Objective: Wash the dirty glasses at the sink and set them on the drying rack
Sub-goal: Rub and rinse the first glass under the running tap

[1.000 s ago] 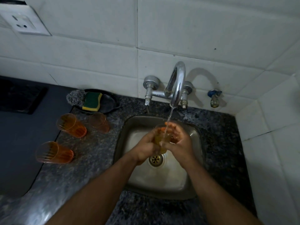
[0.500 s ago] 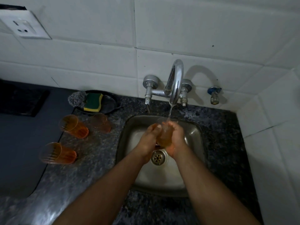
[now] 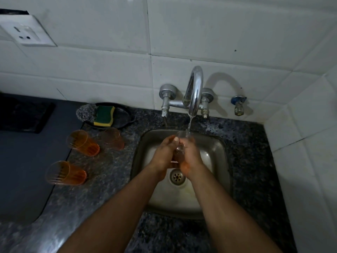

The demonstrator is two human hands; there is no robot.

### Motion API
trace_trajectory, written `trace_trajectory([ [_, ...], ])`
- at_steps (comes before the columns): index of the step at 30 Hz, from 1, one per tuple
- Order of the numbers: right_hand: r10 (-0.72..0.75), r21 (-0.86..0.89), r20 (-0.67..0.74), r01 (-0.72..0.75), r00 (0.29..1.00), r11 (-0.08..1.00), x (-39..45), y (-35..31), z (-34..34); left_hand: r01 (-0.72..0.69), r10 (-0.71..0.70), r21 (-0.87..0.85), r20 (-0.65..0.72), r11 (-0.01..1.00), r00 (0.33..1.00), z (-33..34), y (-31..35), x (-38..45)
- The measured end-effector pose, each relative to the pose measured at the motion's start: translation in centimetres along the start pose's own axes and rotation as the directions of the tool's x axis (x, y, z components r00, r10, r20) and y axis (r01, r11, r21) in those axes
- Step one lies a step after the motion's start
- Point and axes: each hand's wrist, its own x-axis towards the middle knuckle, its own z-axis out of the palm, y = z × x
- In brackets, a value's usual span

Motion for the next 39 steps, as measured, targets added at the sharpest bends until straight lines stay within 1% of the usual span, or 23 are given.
trace_trajectory([
  [2, -0.125, -0.164, 0.031, 0.128, 0.992, 0.978, -1.0, 0.0, -0.4, 0.052, -0.051, -0.027, 0.024, 0.998, 0.998, 0.3, 0.6, 0.0],
  [4, -0.213, -0.314, 0.067, 0.224, 0.975, 0.923, -1.5, 0.6, -0.5, 0.079, -0.076, -0.063, 0.039, 0.995, 0.996, 0.9, 1.0, -0.1],
  [6, -0.286, -0.319, 0.024, 0.278, 0.958, 0.906, -1.5, 1.1, -0.6, 0.078, -0.072, -0.108, 0.06, 0.991, 0.996, 1.8, 1.2, -0.4],
  [9, -0.266, -0.304, -0.087, 0.229, 0.96, 0.925, -0.8, 0.9, -0.8, 0.079, -0.071, -0.137, 0.061, 0.987, 0.996, 2.4, 0.9, -0.3],
  [11, -0.228, -0.283, -0.194, 0.168, 0.954, 0.944, -0.3, 0.3, -0.9, 0.065, -0.064, -0.145, 0.011, 0.987, 0.998, 2.7, 0.5, 0.0],
  [13, -0.226, -0.288, -0.231, 0.156, 0.946, 0.945, 0.3, -0.1, -1.3, 0.038, -0.042, -0.138, -0.028, 0.99, 0.999, 3.1, 0.5, -0.3],
  [14, -0.249, -0.331, -0.197, 0.175, 0.948, 0.927, 0.4, -0.1, -1.4, 0.04, -0.047, -0.149, -0.045, 0.988, 0.998, 3.0, 0.6, -0.2],
  [15, -0.268, -0.385, -0.121, 0.203, 0.956, 0.9, 0.3, 0.2, -1.4, 0.048, -0.06, -0.173, -0.061, 0.984, 0.996, 2.7, 0.6, -0.1],
  [17, -0.296, -0.383, 0.084, 0.305, 0.952, 0.872, -0.5, 0.7, -1.3, 0.076, -0.095, -0.244, -0.067, 0.967, 0.993, 2.2, 1.1, 0.2],
  [18, -0.325, -0.359, 0.156, 0.36, 0.933, 0.861, -0.6, 1.2, -1.4, 0.084, -0.107, -0.279, -0.068, 0.957, 0.992, 2.0, 1.0, 0.7],
  [20, -0.391, -0.389, 0.163, 0.423, 0.906, 0.818, -0.3, 1.8, -1.3, 0.098, -0.122, -0.302, -0.062, 0.948, 0.991, 2.1, 1.4, 0.4],
  [22, -0.397, -0.47, 0.099, 0.394, 0.913, 0.79, 0.4, 1.3, -0.8, 0.106, -0.122, -0.302, -0.033, 0.947, 0.992, 2.4, 1.4, 0.2],
  [24, -0.281, -0.51, 0.062, 0.272, 0.958, 0.816, 1.2, 0.0, -0.3, 0.118, -0.125, -0.297, -0.005, 0.948, 0.992, 2.5, 1.2, 0.2],
  [26, -0.164, -0.534, -0.025, 0.126, 0.986, 0.836, 1.8, -1.3, -0.2, 0.13, -0.129, -0.301, 0.022, 0.945, 0.991, 2.4, 1.0, 0.2],
  [27, -0.151, -0.534, -0.095, 0.078, 0.984, 0.842, 2.1, -1.7, -0.2, 0.134, -0.131, -0.304, 0.03, 0.943, 0.991, 2.4, 0.9, 0.3],
  [28, -0.174, -0.532, -0.148, 0.07, 0.974, 0.844, 2.3, -1.9, -0.3, 0.128, -0.125, -0.322, 0.03, 0.938, 0.992, 2.4, 0.7, 0.4],
  [29, -0.215, -0.553, -0.154, 0.096, 0.965, 0.828, 2.1, -2.0, -0.3, 0.12, -0.12, -0.351, 0.023, 0.928, 0.993, 2.2, 0.7, 0.5],
  [30, -0.261, -0.571, -0.115, 0.151, 0.958, 0.807, 1.9, -2.0, -0.3, 0.119, -0.121, -0.382, 0.02, 0.916, 0.992, 2.1, 0.6, 0.8],
  [32, -0.331, -0.592, 0.036, 0.287, 0.943, 0.753, 1.0, -1.6, -0.5, 0.133, -0.152, -0.404, -0.014, 0.905, 0.988, 1.8, 0.6, 1.5],
  [34, -0.37, -0.666, 0.151, 0.371, 0.917, 0.647, 0.1, -1.1, -1.5, 0.158, -0.189, -0.329, -0.066, 0.931, 0.98, 1.6, 0.9, 2.1],
  [35, -0.398, -0.706, 0.19, 0.406, 0.898, 0.58, -0.2, -0.8, -1.9, 0.163, -0.188, -0.275, -0.064, 0.948, 0.98, 1.7, 1.0, 2.2],
  [38, -0.503, -0.787, 0.238, 0.469, 0.831, 0.402, -0.2, -0.2, -3.0, 0.169, -0.167, -0.235, 0.025, 0.957, 0.986, 2.6, 1.6, 1.5],
  [39, -0.541, -0.788, 0.231, 0.481, 0.809, 0.383, 0.0, -0.3, -3.2, 0.17, -0.16, -0.245, 0.059, 0.954, 0.985, 2.9, 1.7, 1.3],
])
